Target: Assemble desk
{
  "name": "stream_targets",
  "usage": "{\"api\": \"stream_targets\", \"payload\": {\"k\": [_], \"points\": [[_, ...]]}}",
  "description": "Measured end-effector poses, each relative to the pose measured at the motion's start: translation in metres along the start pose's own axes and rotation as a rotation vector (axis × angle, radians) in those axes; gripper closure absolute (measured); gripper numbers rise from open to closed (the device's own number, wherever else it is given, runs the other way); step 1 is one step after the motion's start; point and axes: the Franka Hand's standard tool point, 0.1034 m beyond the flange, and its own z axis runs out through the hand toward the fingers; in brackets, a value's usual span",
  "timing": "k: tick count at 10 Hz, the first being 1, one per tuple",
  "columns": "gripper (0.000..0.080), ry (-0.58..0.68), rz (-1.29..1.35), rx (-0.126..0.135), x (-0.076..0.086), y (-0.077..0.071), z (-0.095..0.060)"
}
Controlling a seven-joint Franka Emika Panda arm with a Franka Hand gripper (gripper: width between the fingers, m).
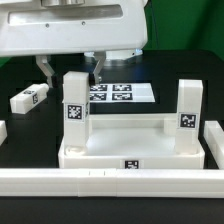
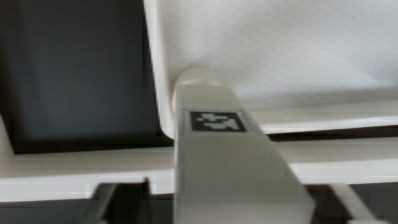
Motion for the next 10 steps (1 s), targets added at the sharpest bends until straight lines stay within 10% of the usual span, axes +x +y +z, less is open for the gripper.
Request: {"api": "stream_targets", "payload": {"k": [10], "points": [[0.0509,-0.001,0.460,0.022,0.0000,-0.0042,0.0009]]}}
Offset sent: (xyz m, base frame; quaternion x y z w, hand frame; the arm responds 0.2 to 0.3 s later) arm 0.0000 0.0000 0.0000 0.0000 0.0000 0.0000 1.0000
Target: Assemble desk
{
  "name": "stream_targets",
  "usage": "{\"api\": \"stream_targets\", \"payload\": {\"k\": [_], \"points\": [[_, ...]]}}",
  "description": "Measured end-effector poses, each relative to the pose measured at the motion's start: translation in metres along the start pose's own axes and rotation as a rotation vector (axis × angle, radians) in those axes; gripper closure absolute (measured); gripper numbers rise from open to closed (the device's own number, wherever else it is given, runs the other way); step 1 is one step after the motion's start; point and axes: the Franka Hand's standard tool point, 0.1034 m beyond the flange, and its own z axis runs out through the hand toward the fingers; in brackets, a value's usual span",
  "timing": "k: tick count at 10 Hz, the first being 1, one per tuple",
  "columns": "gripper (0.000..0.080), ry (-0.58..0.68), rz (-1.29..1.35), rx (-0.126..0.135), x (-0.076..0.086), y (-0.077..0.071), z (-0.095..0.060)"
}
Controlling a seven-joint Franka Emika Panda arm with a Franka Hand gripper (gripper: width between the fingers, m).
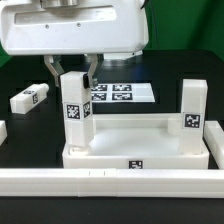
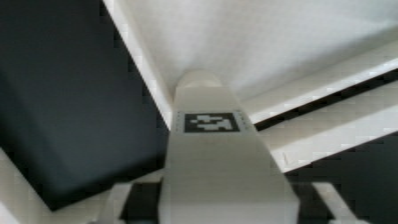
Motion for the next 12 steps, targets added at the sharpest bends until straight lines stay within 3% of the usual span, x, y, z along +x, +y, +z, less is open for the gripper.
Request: {"api": "stream_targets", "payload": {"k": [4,9,11,12], "points": [[0.0509,0.005,0.417,0.011,-0.005,-0.018,0.002],[0.0509,-0.002,0.679,0.020,-0.007,-0.022,0.003],[0.0252,-0.002,0.614,0.020,-0.007,-0.022,0.004],[0.0252,-0.002,0.571,0.019,-0.007,-0.022,0.004]]}}
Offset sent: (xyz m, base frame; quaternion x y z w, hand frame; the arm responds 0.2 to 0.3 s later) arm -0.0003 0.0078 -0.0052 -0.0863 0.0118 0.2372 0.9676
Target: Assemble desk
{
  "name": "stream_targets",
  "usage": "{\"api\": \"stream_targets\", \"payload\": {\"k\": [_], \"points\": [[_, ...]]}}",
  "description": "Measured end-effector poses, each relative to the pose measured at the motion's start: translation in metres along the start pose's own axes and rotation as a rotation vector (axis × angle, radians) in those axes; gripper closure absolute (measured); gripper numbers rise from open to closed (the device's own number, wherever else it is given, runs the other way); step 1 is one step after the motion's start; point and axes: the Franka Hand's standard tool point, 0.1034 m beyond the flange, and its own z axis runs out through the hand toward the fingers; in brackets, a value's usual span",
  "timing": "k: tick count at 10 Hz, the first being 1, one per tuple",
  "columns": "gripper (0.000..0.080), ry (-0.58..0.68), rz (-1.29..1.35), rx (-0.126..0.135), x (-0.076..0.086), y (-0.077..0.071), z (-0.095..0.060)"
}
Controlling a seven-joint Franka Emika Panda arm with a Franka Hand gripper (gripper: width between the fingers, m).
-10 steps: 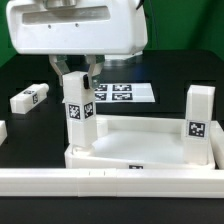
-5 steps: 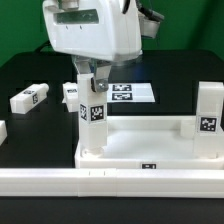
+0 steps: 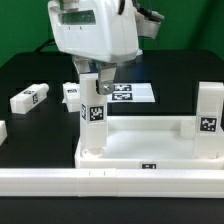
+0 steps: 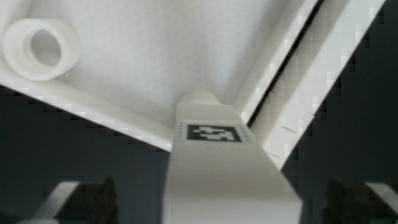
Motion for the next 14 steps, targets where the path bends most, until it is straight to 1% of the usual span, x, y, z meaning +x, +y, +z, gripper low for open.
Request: {"api": "stream_targets", "payload": {"k": [1,2,3,7,8,9,11,12,14], "points": [[0.0172,0.000,-0.055,-0.002,-0.0001,0.0004,0.0011],[0.0172,0.001,-0.148,-0.001,0.0002,0.0004,0.0014],[0.0153,0.001,-0.234,-0.001,0.0003,0.0004,0.0014],[0.0151,0.002,-0.530,-0.002,0.0005,0.0006,0.0014],[0.0151,0.016,-0.661,-0.027,-0.0002,0.0002,0.0017],[0.0151,0.030,-0.785,-0.045,-0.0008,-0.0016,0.0013],[0.0151,0.037,-0.956,-0.051,-0.0007,-0.0035,0.0007],[0.0151,0.038,-1.075,-0.061,-0.0002,-0.0033,0.0007],[0.0151,0.035,-1.248,-0.069,0.0007,-0.0024,0.0018]]}}
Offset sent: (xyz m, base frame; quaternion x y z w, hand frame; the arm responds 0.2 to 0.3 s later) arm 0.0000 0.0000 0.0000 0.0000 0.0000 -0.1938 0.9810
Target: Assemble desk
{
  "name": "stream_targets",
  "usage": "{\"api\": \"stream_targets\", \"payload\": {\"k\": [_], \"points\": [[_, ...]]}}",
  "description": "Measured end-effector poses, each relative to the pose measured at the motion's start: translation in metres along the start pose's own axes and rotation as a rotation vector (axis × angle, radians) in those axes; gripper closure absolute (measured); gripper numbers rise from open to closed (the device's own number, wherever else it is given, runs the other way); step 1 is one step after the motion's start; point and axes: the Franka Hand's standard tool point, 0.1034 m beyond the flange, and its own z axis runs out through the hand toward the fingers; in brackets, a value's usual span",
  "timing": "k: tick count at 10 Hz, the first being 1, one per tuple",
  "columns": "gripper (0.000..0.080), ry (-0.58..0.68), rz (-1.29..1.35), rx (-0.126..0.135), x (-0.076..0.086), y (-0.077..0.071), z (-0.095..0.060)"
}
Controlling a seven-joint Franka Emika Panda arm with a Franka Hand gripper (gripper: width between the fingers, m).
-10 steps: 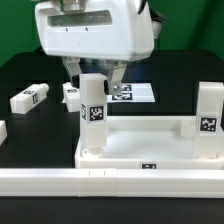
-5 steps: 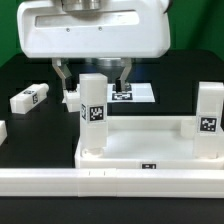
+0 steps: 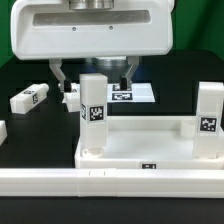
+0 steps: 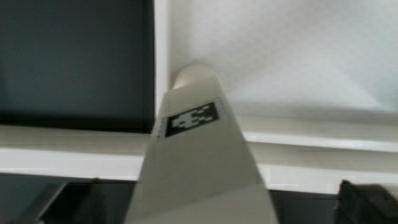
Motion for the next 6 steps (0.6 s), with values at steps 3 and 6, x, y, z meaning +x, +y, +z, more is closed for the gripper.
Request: {"api": "stream_targets", "payload": {"k": [3,6], "points": [[0.0198,-0.001,-0.065,-0.001,-0.0013,0.0021,0.0022],[0.0511,-0.001,-0.058,-0.001,-0.0014,0.0025,0.0023]]}}
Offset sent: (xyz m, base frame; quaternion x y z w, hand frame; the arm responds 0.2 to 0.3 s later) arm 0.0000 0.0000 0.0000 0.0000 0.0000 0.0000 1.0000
